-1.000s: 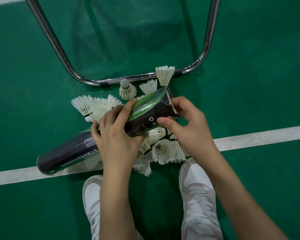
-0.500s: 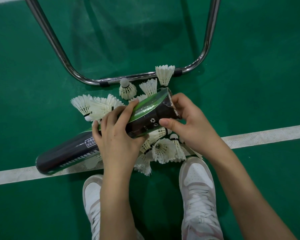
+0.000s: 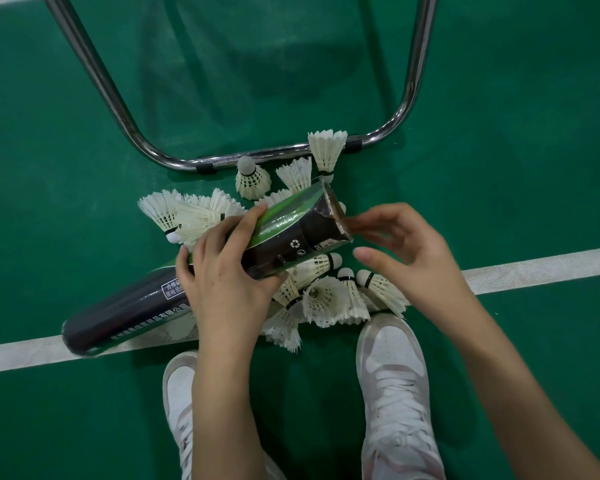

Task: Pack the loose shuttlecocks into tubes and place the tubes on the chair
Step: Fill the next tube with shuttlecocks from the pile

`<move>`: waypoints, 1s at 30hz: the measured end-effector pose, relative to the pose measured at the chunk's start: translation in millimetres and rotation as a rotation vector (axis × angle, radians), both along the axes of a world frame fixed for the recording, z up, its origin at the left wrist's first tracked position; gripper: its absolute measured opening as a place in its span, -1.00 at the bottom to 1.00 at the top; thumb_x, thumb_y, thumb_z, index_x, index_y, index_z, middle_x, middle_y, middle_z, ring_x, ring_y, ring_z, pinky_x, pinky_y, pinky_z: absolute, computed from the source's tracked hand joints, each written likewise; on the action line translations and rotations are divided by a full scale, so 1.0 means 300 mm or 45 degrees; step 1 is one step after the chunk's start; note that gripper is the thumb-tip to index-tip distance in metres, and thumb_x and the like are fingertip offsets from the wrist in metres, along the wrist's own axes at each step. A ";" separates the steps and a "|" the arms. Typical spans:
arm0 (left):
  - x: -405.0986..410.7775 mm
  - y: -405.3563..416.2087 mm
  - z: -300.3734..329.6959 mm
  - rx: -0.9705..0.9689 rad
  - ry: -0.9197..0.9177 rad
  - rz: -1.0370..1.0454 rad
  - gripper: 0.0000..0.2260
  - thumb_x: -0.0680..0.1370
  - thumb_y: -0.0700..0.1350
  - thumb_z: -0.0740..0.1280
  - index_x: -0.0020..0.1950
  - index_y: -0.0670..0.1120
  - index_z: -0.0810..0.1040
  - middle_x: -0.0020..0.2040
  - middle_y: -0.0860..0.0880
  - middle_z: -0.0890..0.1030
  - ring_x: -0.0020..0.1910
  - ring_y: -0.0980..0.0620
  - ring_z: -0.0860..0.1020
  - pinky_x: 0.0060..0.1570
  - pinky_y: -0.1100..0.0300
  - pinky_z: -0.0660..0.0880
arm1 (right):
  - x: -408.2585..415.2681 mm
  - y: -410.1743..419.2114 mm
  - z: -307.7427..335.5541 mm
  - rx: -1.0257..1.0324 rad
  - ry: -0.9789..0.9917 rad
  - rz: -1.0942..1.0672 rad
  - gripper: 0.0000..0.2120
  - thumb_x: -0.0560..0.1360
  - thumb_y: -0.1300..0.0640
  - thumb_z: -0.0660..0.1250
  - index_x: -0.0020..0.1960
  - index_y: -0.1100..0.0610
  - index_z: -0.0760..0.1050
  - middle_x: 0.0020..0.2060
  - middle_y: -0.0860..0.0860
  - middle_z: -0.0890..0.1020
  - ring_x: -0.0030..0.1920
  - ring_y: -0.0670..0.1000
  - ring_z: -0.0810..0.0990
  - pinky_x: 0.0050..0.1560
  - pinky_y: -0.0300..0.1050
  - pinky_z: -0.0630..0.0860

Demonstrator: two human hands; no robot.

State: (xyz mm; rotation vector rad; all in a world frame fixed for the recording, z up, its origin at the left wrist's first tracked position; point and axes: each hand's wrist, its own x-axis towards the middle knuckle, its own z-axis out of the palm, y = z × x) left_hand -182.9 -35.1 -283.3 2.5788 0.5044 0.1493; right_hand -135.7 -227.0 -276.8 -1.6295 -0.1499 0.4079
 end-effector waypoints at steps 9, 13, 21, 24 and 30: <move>0.007 -0.004 0.017 -0.046 0.030 0.008 -0.25 0.23 -0.04 0.57 0.36 0.22 0.36 0.25 0.04 0.45 0.25 0.02 0.32 0.37 -0.07 0.03 | -0.160 -0.185 -0.189 -0.597 0.001 -0.386 -0.61 0.39 0.26 0.46 -0.01 -0.15 0.42 -0.05 -0.14 0.45 -0.01 -0.08 0.48 0.11 -0.25 0.45; 0.006 -0.012 0.020 -0.059 0.050 0.004 -0.24 0.23 -0.05 0.57 0.36 0.23 0.35 0.26 0.03 0.44 0.26 -0.01 0.32 0.37 -0.05 0.02 | -0.202 -0.183 -0.238 -0.682 0.138 -0.398 -0.65 0.40 0.17 0.46 0.09 -0.08 0.43 -0.06 -0.15 0.40 -0.05 -0.12 0.45 -0.05 -0.38 0.38; 0.005 -0.010 0.020 -0.064 0.047 -0.003 -0.24 0.23 -0.06 0.57 0.36 0.22 0.35 0.26 0.02 0.44 0.26 -0.01 0.32 0.36 -0.04 0.02 | -0.204 -0.148 -0.289 -0.578 0.323 -0.422 -0.70 0.47 0.17 0.39 0.10 -0.14 0.46 -0.12 -0.21 0.53 -0.06 -0.13 0.53 -0.16 -0.46 0.39; 0.005 -0.012 0.015 -0.059 0.049 -0.002 -0.24 0.22 -0.06 0.57 0.35 0.23 0.35 0.26 0.03 0.45 0.26 0.00 0.33 0.36 -0.04 0.02 | -0.189 -0.134 -0.310 -0.526 0.310 -0.482 -0.74 0.49 0.21 0.36 0.08 -0.10 0.46 -0.12 -0.09 0.57 -0.06 -0.10 0.51 -0.14 -0.48 0.40; 0.003 -0.004 0.007 -0.047 0.062 -0.009 -0.24 0.23 -0.04 0.57 0.36 0.22 0.34 0.27 0.04 0.44 0.27 0.00 0.32 0.37 -0.06 0.03 | -0.127 -0.106 -0.304 -0.448 0.264 -0.522 -0.78 0.53 0.25 0.31 0.08 -0.03 0.46 -0.10 -0.15 0.57 -0.03 -0.06 0.55 -0.08 -0.48 0.42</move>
